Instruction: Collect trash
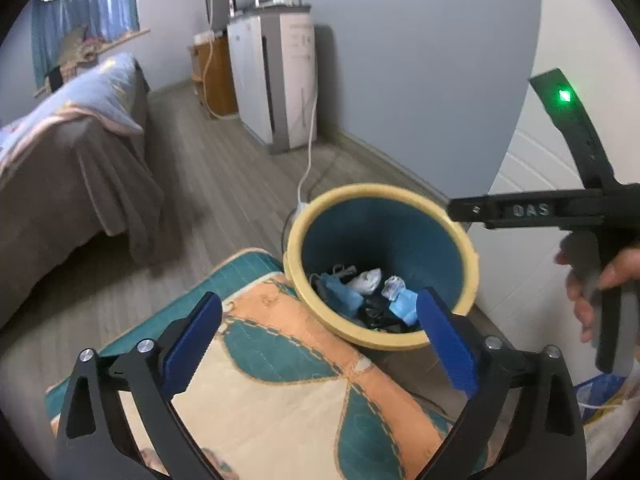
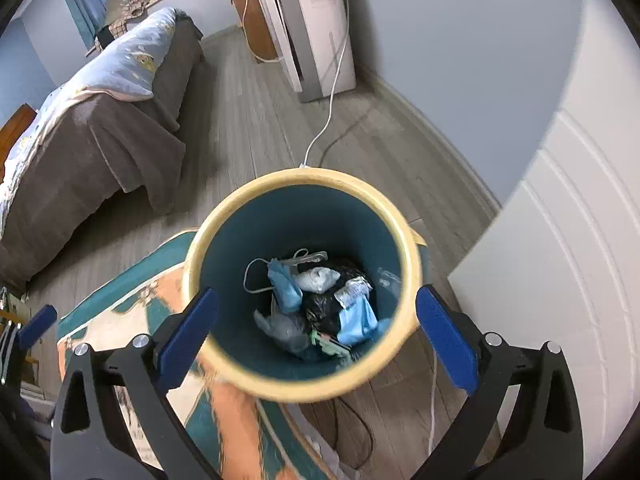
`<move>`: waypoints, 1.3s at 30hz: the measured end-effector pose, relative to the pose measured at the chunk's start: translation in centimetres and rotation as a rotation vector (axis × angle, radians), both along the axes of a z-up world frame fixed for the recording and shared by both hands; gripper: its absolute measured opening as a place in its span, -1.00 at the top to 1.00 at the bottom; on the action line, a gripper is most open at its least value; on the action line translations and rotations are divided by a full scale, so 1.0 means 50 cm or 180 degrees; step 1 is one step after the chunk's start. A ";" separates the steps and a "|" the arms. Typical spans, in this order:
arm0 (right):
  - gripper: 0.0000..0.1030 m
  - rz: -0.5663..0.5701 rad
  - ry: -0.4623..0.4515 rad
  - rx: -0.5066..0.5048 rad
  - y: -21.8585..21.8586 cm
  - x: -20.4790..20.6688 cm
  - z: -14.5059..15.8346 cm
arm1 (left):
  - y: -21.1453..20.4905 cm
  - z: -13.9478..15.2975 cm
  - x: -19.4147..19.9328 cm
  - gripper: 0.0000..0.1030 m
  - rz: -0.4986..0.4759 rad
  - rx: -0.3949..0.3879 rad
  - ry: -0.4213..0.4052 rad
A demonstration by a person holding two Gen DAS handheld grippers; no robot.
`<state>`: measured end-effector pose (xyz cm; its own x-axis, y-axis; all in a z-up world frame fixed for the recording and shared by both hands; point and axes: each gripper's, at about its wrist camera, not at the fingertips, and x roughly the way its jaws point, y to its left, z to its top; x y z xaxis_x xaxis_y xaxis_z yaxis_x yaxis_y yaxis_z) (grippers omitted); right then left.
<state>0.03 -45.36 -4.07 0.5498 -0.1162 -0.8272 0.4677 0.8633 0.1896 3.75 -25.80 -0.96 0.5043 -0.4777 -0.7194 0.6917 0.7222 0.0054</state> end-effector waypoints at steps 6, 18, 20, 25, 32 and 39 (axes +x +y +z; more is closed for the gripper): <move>-0.89 0.0016 -0.0089 -0.0267 0.040 -0.108 0.047 | 0.031 0.051 -0.055 -0.90 0.0215 -0.0165 0.0049; -0.89 0.0002 0.0027 -0.0379 0.050 -0.158 0.012 | 0.015 -0.010 -0.063 -0.90 0.0465 0.0274 -0.0058; -0.89 -0.0024 0.0020 -0.0359 0.045 -0.155 0.006 | 0.018 -0.018 -0.058 -0.90 0.0451 0.0317 -0.0061; -0.89 -0.0038 0.0001 -0.0351 0.047 -0.147 0.002 | 0.025 -0.021 -0.060 -0.90 0.0365 0.0317 -0.0072; -0.89 0.0088 0.0088 -0.0541 0.076 -0.136 0.000 | 0.028 -0.010 -0.076 -0.90 0.0239 0.0293 -0.0150; -0.89 0.0117 0.0099 -0.0637 0.093 -0.132 0.007 | 0.050 -0.001 -0.072 -0.90 0.0229 0.0221 -0.0117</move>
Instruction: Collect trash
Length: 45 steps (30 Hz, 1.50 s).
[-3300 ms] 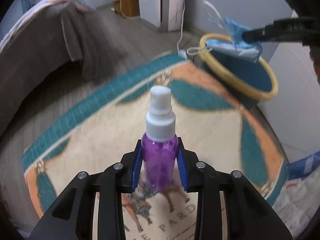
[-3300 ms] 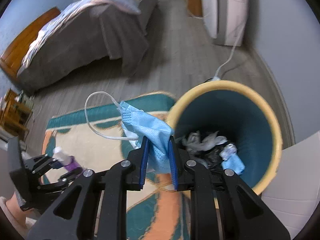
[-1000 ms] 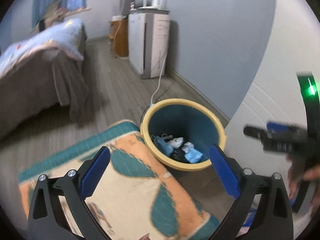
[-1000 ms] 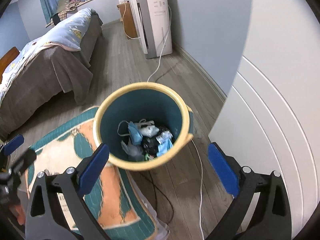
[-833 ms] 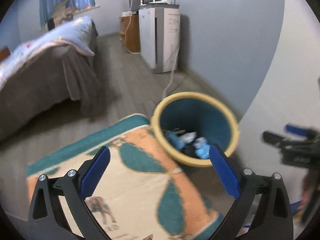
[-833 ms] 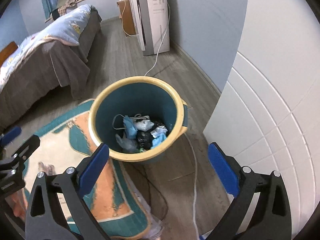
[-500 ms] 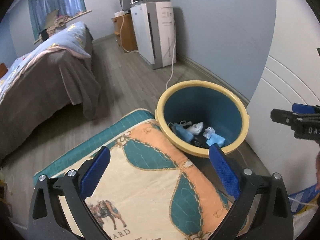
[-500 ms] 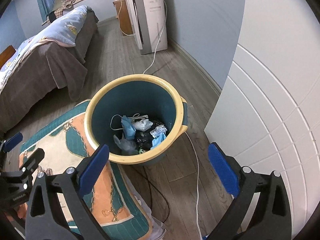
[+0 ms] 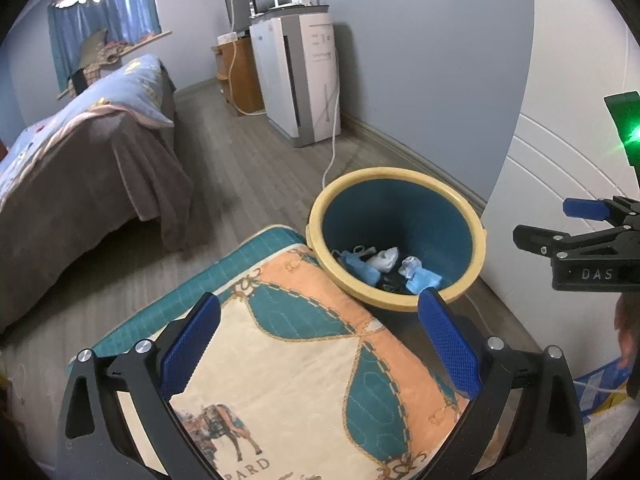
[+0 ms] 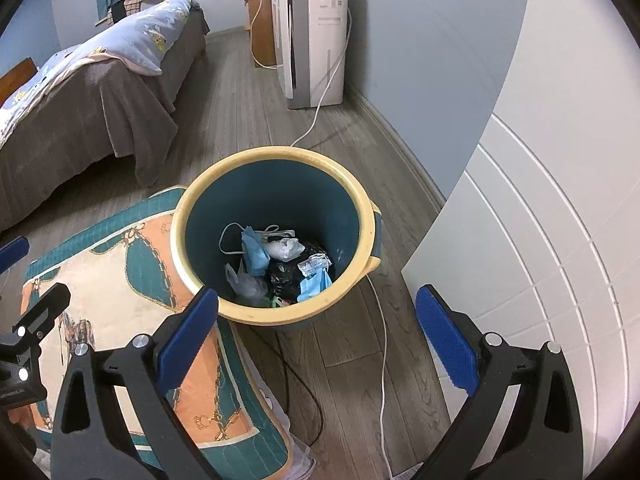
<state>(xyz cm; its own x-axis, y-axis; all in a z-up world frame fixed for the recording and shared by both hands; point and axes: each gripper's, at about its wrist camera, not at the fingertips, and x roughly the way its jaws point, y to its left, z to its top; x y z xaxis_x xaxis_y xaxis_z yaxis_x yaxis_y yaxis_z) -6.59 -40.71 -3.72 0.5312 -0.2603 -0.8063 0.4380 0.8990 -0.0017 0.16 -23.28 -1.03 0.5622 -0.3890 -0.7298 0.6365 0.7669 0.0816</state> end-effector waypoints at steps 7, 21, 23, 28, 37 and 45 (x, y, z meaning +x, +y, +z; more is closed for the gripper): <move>-0.89 0.0027 0.0008 -0.0042 0.017 0.003 0.005 | 0.018 0.007 0.001 -0.90 0.0022 -0.0014 -0.0023; -0.89 -0.0014 0.0024 -0.0025 0.014 0.004 0.004 | 0.042 0.017 0.005 -0.90 0.0062 -0.0020 -0.0065; -0.89 -0.0019 0.0022 -0.0019 0.013 0.004 0.004 | 0.043 0.017 0.005 -0.90 0.0063 -0.0022 -0.0069; -0.89 -0.0050 0.0021 -0.0015 0.012 0.003 0.003 | 0.043 0.017 0.004 -0.90 0.0057 -0.0017 -0.0076; -0.89 -0.0062 0.0026 -0.0002 0.012 0.002 0.003 | 0.042 0.016 0.003 -0.90 0.0050 0.0000 -0.0084; -0.89 -0.0067 0.0022 0.0003 0.011 0.002 0.002 | 0.040 0.016 0.003 -0.90 0.0054 0.0001 -0.0084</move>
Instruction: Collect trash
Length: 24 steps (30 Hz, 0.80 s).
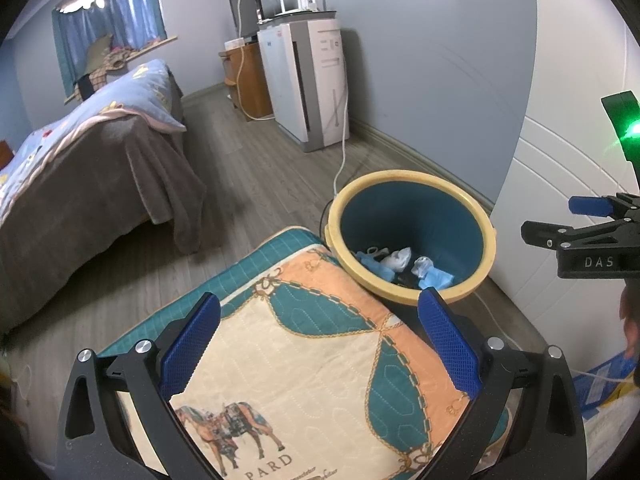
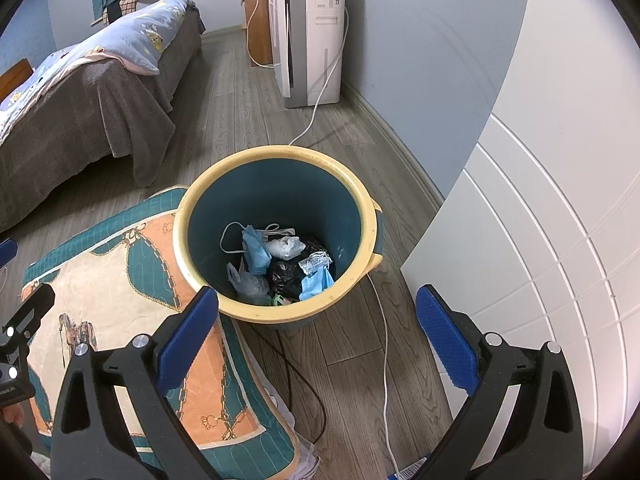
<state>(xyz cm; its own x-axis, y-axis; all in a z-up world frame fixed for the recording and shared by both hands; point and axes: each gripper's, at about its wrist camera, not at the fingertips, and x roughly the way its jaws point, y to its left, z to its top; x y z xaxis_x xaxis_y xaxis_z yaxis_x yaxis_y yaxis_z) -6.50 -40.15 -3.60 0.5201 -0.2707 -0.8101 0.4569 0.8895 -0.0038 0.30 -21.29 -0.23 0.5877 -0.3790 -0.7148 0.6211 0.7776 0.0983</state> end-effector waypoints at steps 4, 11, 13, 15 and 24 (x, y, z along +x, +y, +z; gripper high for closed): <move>-0.89 0.0006 0.0007 -0.0003 0.000 0.001 0.000 | -0.001 0.000 0.000 -0.90 0.0002 0.0002 -0.0001; -0.89 0.0000 0.0011 0.0001 0.000 0.001 0.000 | 0.000 -0.005 0.000 -0.90 -0.0048 0.0007 0.0023; -0.89 0.0002 0.0012 -0.0002 -0.001 0.001 0.000 | 0.004 -0.008 -0.001 -0.90 -0.0083 0.0018 0.0012; -0.89 0.0002 0.0011 -0.0005 -0.002 0.000 -0.001 | 0.005 -0.009 -0.001 -0.90 -0.0099 0.0029 0.0005; -0.89 0.0002 0.0014 -0.0007 -0.002 0.001 0.000 | 0.009 -0.010 0.000 -0.90 -0.0098 0.0025 0.0017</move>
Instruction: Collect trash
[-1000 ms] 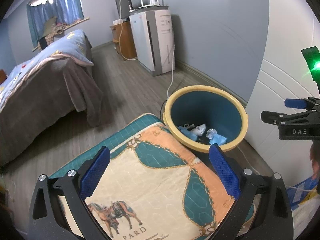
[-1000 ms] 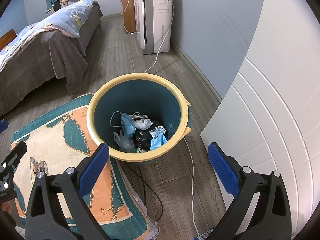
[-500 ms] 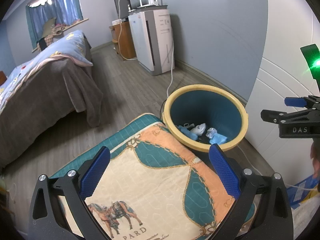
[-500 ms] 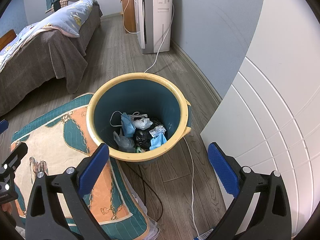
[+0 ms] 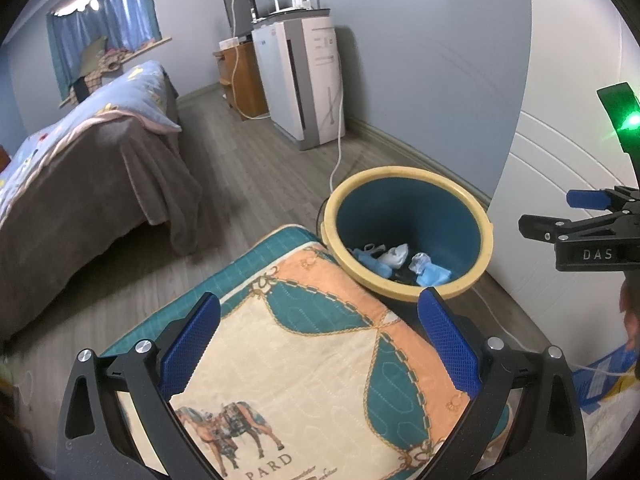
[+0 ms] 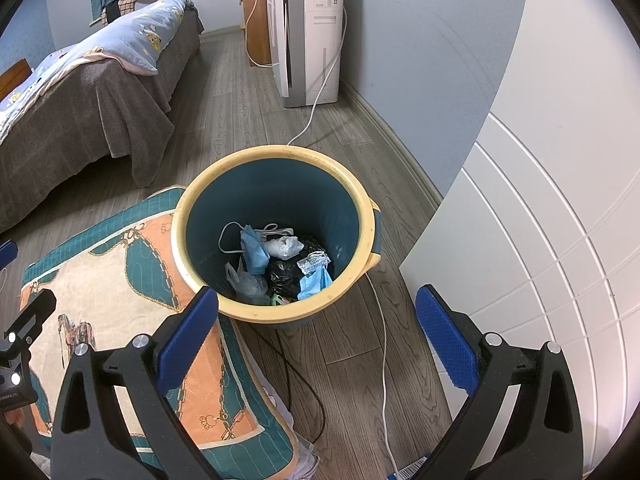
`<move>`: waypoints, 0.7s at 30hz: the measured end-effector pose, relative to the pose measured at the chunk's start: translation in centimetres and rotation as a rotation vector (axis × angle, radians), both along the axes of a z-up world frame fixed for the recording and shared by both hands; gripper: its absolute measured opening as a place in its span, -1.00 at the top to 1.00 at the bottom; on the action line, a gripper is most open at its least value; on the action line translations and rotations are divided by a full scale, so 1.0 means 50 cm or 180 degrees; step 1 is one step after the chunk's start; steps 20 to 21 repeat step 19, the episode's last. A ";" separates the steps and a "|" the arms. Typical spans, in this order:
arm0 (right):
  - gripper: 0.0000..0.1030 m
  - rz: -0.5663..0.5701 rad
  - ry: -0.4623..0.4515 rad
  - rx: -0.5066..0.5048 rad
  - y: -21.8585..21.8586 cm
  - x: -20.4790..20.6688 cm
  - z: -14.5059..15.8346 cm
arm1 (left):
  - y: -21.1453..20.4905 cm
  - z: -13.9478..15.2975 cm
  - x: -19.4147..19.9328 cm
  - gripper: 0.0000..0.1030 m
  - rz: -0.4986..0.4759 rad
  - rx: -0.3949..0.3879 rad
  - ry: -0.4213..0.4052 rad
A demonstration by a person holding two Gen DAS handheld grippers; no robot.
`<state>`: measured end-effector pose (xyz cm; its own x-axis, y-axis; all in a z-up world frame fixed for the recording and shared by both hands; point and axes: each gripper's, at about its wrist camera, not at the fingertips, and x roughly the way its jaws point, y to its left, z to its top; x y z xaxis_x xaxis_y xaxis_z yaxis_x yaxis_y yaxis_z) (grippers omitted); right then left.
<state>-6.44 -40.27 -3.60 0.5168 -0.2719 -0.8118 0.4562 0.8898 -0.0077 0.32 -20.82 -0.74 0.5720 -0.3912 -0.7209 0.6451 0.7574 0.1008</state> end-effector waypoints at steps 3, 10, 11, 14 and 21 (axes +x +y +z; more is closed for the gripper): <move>-0.89 -0.0010 -0.0005 0.0004 -0.001 -0.001 -0.001 | 0.001 0.002 0.002 -0.90 0.0013 -0.0018 0.0008; -0.89 -0.0035 0.0003 0.0002 -0.003 -0.003 -0.001 | -0.007 0.006 -0.007 -0.90 -0.0104 0.0004 -0.0026; -0.89 -0.0044 0.0003 0.0006 -0.002 -0.003 0.000 | -0.009 0.005 -0.008 -0.90 -0.0105 0.0036 -0.0032; -0.89 -0.0123 0.0006 0.0093 -0.004 -0.005 0.001 | -0.009 0.004 -0.004 -0.90 -0.0039 0.0095 -0.0006; -0.89 -0.0769 0.0073 0.0616 -0.013 -0.015 -0.022 | 0.050 0.032 0.008 -0.90 0.0233 -0.0157 0.0193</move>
